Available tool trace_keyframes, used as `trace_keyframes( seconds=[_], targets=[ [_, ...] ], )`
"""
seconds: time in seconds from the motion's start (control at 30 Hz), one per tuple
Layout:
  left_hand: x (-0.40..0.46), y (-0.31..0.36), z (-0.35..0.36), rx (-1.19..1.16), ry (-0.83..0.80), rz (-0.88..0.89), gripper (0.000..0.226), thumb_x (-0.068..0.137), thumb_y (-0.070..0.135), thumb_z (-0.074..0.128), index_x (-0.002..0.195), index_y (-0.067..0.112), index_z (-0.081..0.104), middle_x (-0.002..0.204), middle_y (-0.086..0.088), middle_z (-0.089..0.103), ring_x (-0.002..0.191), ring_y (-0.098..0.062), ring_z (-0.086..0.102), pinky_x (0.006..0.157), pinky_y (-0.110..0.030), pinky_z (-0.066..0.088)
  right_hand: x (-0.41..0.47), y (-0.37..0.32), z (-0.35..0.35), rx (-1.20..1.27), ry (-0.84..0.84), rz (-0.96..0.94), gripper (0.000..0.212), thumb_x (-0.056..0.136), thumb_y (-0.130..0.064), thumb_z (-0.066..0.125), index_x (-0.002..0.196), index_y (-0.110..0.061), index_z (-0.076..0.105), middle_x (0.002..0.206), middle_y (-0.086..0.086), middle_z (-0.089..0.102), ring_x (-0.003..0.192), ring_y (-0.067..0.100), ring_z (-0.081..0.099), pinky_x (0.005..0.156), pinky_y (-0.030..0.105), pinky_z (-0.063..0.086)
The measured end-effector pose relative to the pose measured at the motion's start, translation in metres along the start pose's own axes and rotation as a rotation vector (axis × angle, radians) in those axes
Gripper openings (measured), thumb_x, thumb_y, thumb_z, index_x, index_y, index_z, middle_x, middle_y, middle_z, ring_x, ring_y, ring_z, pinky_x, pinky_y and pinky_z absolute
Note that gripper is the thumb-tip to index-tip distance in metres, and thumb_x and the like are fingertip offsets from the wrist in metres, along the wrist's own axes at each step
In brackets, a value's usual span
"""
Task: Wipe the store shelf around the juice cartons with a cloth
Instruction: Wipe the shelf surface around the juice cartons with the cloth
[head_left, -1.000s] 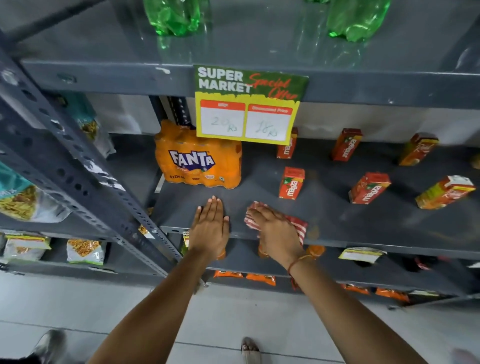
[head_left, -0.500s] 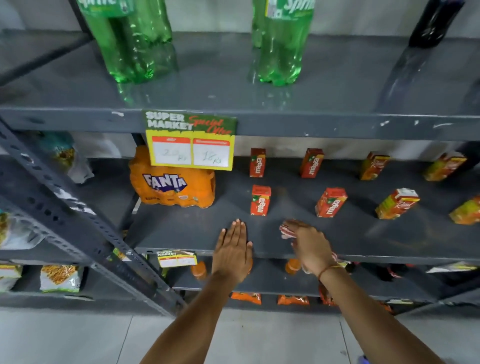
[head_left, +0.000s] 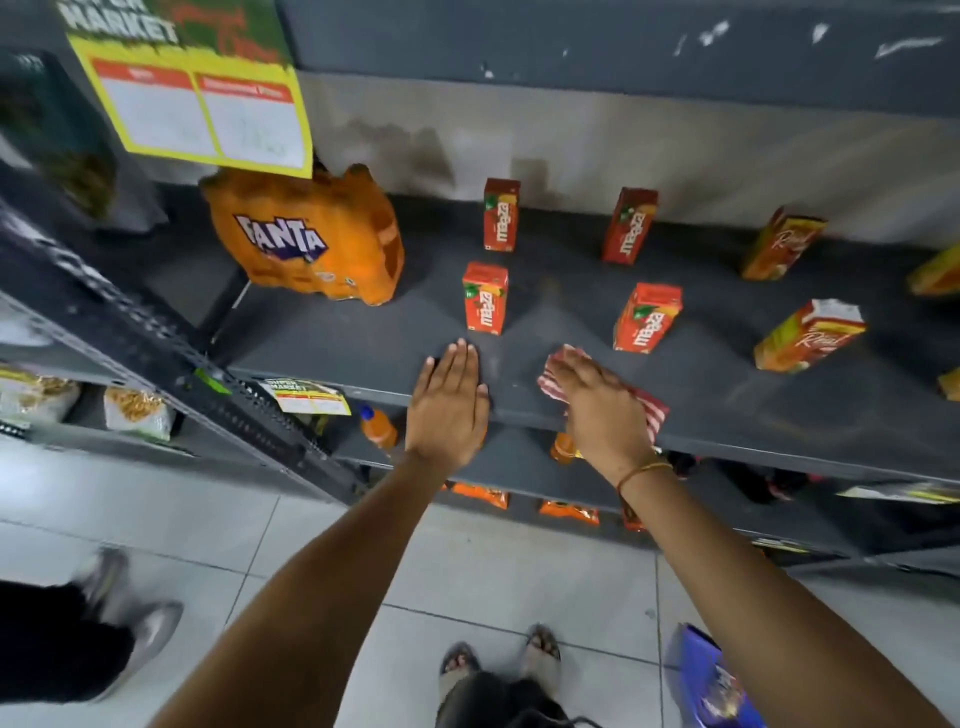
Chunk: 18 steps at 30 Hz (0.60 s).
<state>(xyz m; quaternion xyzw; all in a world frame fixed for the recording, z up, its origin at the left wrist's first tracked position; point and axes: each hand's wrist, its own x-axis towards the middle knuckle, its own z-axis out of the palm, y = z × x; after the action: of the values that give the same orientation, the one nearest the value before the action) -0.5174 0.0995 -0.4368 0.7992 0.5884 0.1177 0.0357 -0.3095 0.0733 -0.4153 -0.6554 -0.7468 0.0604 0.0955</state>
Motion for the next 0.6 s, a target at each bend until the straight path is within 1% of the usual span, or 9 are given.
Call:
trace_keyframes(
  seconds=[0.1,0.2,0.27,0.33,0.4,0.43,0.5,0.57,0.6],
  targets=[
    [-0.002,0.020,0.002,-0.014,-0.020,0.032,0.054,0.101,0.029,0.023,0.149,0.004,0.024,0.158,-0.011,0.027,0.147,-0.022,0.019,0.122,-0.039,0.007,-0.021,0.031,-0.015,-0.005,-0.015,0.116,0.072,0.080,0.001,0.061,0.146,-0.022,0.044,0.157,-0.002,0.038,0.132,0.031,0.051,0.104,0.042,0.049],
    [-0.001,0.039,0.006,-0.027,-0.063,0.055,0.054,0.102,0.030,0.022,0.151,0.007,0.017,0.161,-0.008,0.019,0.149,-0.019,0.012,0.122,-0.037,0.002,-0.041,0.060,-0.030,-0.039,-0.048,0.207,0.073,0.081,0.000,0.062,0.148,-0.021,0.041,0.158,-0.001,0.036,0.132,0.032,0.051,0.106,0.041,0.045],
    [-0.001,0.050,0.007,-0.044,-0.087,0.058,0.055,0.102,0.031,0.020,0.151,0.008,0.012,0.162,-0.007,0.014,0.149,-0.019,0.008,0.122,-0.037,0.000,-0.052,0.079,-0.040,-0.038,-0.084,0.275,0.071,0.084,-0.001,0.061,0.149,-0.022,0.039,0.159,0.000,0.034,0.132,0.033,0.051,0.105,0.043,0.046],
    [0.000,0.059,0.009,-0.056,-0.110,0.067,0.055,0.102,0.031,0.019,0.152,0.008,0.010,0.162,-0.007,0.011,0.149,-0.018,0.005,0.122,-0.036,-0.002,-0.057,0.091,-0.050,0.028,-0.099,0.348,0.065,0.086,-0.002,0.060,0.145,-0.022,0.043,0.156,0.003,0.041,0.128,0.036,0.055,0.104,0.048,0.048],
    [0.002,0.067,0.012,-0.054,-0.130,0.082,0.055,0.102,0.032,0.018,0.152,0.008,0.008,0.163,-0.006,0.009,0.149,-0.017,0.003,0.121,-0.035,-0.003,-0.051,0.090,-0.055,0.110,-0.053,0.399,0.059,0.088,-0.004,0.060,0.142,-0.025,0.047,0.147,0.006,0.052,0.122,0.038,0.060,0.101,0.051,0.050],
    [0.003,0.072,0.013,-0.055,-0.141,0.090,0.056,0.102,0.032,0.017,0.152,0.008,0.007,0.163,-0.006,0.008,0.149,-0.017,0.003,0.121,-0.035,-0.003,-0.046,0.083,-0.054,0.136,-0.027,0.378,0.059,0.088,-0.003,0.059,0.141,-0.026,0.048,0.146,0.006,0.054,0.121,0.037,0.061,0.101,0.050,0.050],
    [0.006,0.082,0.016,-0.059,-0.144,0.110,0.056,0.102,0.031,0.018,0.152,0.008,0.008,0.163,-0.006,0.009,0.149,-0.018,0.004,0.121,-0.035,-0.003,-0.040,0.061,-0.043,0.134,-0.037,0.250,0.065,0.087,0.001,0.056,0.143,-0.030,0.044,0.153,0.002,0.045,0.126,0.031,0.058,0.107,0.046,0.047],
    [0.010,0.092,0.020,-0.050,-0.134,0.129,0.055,0.102,0.030,0.019,0.152,0.007,0.010,0.162,-0.008,0.012,0.149,-0.019,0.007,0.121,-0.036,0.000,-0.039,0.043,-0.024,0.051,-0.071,0.088,0.070,0.087,0.002,0.053,0.148,-0.027,0.038,0.159,-0.001,0.034,0.140,0.025,0.044,0.118,0.038,0.035],
    [0.011,0.096,0.021,-0.045,-0.131,0.137,0.055,0.102,0.030,0.019,0.152,0.007,0.011,0.162,-0.008,0.013,0.149,-0.019,0.008,0.121,-0.036,0.001,-0.040,0.041,-0.017,0.036,-0.050,0.038,0.069,0.087,0.000,0.053,0.149,-0.024,0.037,0.160,-0.001,0.033,0.145,0.023,0.036,0.120,0.036,0.029]
  ],
)
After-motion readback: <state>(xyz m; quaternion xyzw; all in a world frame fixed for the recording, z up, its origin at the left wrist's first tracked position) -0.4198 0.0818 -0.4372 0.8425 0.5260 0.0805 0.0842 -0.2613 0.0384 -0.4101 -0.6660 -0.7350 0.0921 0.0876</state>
